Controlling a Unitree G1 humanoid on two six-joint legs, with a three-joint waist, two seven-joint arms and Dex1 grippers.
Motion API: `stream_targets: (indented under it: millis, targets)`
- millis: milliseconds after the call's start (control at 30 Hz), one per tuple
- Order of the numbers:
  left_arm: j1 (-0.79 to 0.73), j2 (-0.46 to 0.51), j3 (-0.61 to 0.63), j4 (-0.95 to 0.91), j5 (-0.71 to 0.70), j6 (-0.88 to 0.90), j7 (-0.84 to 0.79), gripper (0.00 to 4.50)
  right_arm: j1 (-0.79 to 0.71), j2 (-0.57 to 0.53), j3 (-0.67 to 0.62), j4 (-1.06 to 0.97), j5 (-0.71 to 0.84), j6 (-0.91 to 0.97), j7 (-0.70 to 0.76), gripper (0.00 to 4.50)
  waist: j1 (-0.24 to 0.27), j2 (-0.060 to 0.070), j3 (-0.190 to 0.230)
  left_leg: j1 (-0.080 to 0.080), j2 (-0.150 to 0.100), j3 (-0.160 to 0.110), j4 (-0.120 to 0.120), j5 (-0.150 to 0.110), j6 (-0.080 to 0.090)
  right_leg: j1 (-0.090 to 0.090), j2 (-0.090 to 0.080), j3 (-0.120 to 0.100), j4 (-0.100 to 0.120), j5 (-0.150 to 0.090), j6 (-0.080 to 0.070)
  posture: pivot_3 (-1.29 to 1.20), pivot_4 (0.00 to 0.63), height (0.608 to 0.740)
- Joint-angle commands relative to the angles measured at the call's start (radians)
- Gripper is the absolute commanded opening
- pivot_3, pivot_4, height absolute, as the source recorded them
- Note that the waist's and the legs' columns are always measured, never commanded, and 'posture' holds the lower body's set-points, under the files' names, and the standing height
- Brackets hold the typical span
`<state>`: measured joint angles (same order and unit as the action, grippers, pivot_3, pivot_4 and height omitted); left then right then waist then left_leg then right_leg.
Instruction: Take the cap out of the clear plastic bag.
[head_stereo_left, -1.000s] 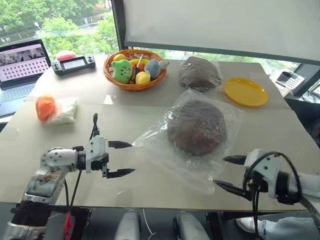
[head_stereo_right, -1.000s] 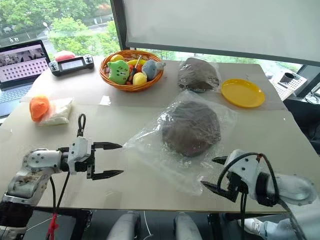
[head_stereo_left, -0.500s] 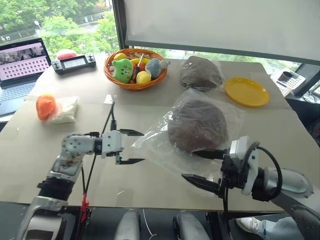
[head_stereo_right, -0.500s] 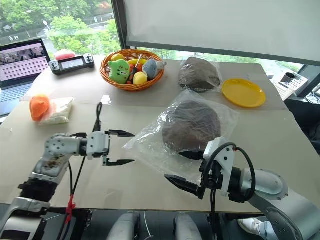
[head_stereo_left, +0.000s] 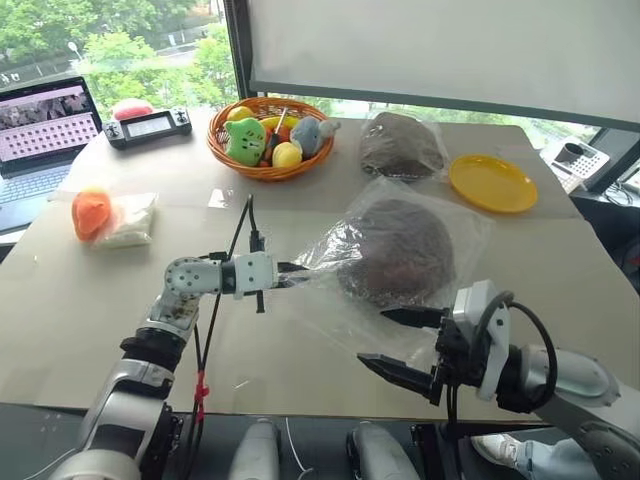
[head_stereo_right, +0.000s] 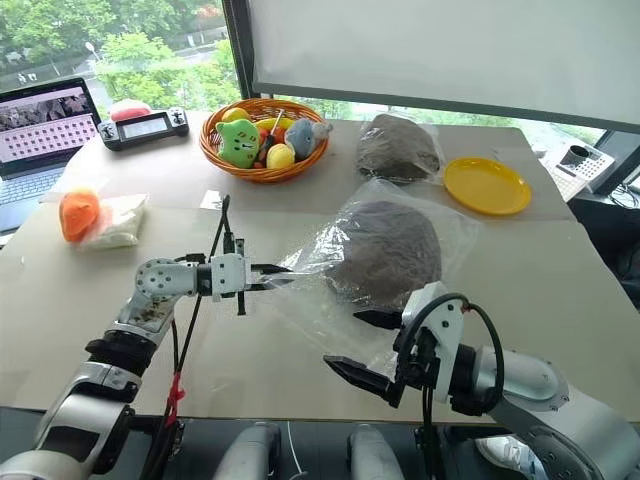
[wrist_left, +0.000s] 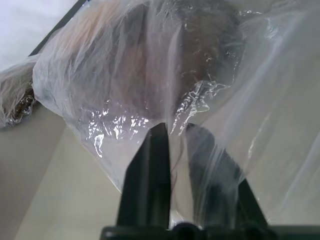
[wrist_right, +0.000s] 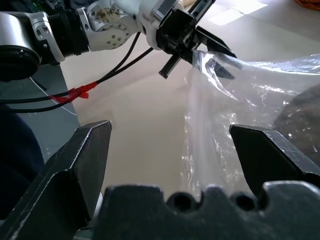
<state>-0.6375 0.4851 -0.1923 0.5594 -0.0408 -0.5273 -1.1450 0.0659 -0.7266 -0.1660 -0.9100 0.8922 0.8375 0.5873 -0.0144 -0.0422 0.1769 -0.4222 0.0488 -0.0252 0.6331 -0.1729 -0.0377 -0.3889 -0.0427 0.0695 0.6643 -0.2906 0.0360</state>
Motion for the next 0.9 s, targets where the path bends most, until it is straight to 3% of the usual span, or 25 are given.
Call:
stream_targets:
  millis: [33,233,400,533,800,900]
  targets:
    - [-0.057,-0.020,-0.016,0.019,-0.051,-0.002,-0.088,0.09,-0.002,-0.007,-0.003,-0.030,0.039,-0.024,-0.001,4.50,0.003,0.000,0.000,0.000,0.000,0.000,0.000,0.000,0.000,0.000,0.000,0.000,0.000,0.000,0.000,0.00,0.150,0.740]
    - [-0.225,-0.038,-0.043,0.161,-0.071,0.044,-0.279,0.09,-0.035,-0.011,-0.017,-0.020,0.143,-0.020,0.006,4.50,0.001,0.000,0.000,0.000,0.000,-0.001,0.000,0.000,0.000,0.000,0.000,0.000,0.000,0.000,0.000,0.00,0.150,0.740]
    - [-0.375,-0.112,-0.060,0.332,-0.022,-0.012,-0.302,0.09,-0.092,-0.015,0.000,0.024,0.250,-0.012,0.015,4.50,0.002,0.000,0.000,-0.001,-0.001,-0.001,0.001,0.000,0.000,0.000,0.000,0.000,-0.001,-0.001,0.002,0.00,0.150,0.740]
    - [-0.445,-0.204,-0.048,0.363,-0.031,-0.019,-0.286,0.09,-0.171,0.008,0.052,0.078,0.272,-0.008,-0.002,4.50,0.001,-0.001,0.000,-0.002,-0.001,-0.001,0.001,0.000,0.001,0.000,0.000,0.000,-0.001,0.000,0.000,0.00,0.150,0.740]
    - [-0.443,-0.293,-0.041,0.262,-0.042,0.027,-0.254,0.09,-0.286,0.105,0.181,0.142,0.103,-0.027,-0.144,4.50,-0.004,0.000,0.000,-0.003,-0.001,-0.002,0.001,0.000,0.001,-0.001,0.000,0.000,0.000,0.000,0.000,0.00,0.150,0.740]
    - [-0.415,-0.286,-0.035,0.205,-0.048,0.045,-0.236,0.09,-0.277,0.094,0.195,0.167,-0.051,-0.039,-0.225,4.50,-0.003,0.000,0.000,-0.003,-0.001,-0.002,0.001,0.000,0.001,-0.002,0.000,0.000,0.000,0.000,0.000,0.00,0.150,0.740]
